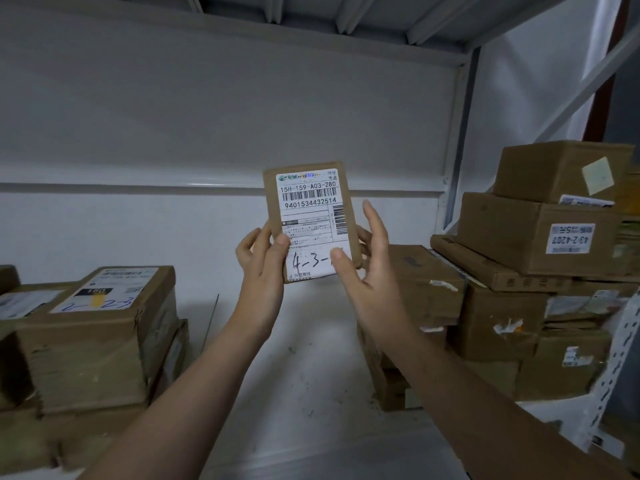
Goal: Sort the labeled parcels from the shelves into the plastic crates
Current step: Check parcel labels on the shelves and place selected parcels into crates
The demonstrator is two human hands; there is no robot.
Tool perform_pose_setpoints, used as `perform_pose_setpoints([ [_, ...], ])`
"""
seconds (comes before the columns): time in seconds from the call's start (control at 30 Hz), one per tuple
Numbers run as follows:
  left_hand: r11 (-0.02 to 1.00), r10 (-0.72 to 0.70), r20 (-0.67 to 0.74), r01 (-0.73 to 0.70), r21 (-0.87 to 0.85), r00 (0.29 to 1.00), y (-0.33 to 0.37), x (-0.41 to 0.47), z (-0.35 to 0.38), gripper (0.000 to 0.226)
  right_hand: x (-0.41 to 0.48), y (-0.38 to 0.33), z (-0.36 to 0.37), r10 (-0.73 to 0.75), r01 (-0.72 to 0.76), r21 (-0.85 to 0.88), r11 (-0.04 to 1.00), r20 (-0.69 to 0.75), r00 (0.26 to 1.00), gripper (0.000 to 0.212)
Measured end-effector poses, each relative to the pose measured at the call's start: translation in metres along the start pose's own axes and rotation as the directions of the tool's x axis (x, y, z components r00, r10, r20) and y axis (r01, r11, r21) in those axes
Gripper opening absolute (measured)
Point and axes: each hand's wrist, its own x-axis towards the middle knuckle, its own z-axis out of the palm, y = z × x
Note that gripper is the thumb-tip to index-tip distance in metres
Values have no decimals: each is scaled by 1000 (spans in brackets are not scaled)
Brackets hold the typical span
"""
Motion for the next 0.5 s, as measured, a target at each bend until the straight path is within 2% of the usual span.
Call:
perform_pose_setpoints([
  [0.07, 997, -14, -103, 22, 78, 995, -7, -20, -14, 37, -15, 7, 18, -29, 31, -44, 999, 38, 999, 54],
  [0.13, 990, -19, -137, 37, 134, 990, -19, -44, -28, 41, -35, 24, 38, -4, 13, -111, 994, 81, 997, 45],
  [0.23, 979, -45, -43, 53, 198, 998, -42, -71, -53, 54, -63, 48, 61, 138, -118, -132, 984, 150, 979, 44],
  [0.3, 905, -13, 73, -19, 425, 997, -57, -85, -69, 67, -75, 57, 71, 204, -186, -108, 977, 200, 958, 43],
  [0.37, 792, 60, 130, -127, 597, 990, -67, -98, -82, 61, -83, 61, 77, 227, -211, -86, 974, 262, 938, 46],
  [0.5, 638, 103, 53, -107, 762, 993, -67, -113, -102, 48, -98, 70, 91, 221, -178, -162, 971, 315, 923, 60],
])
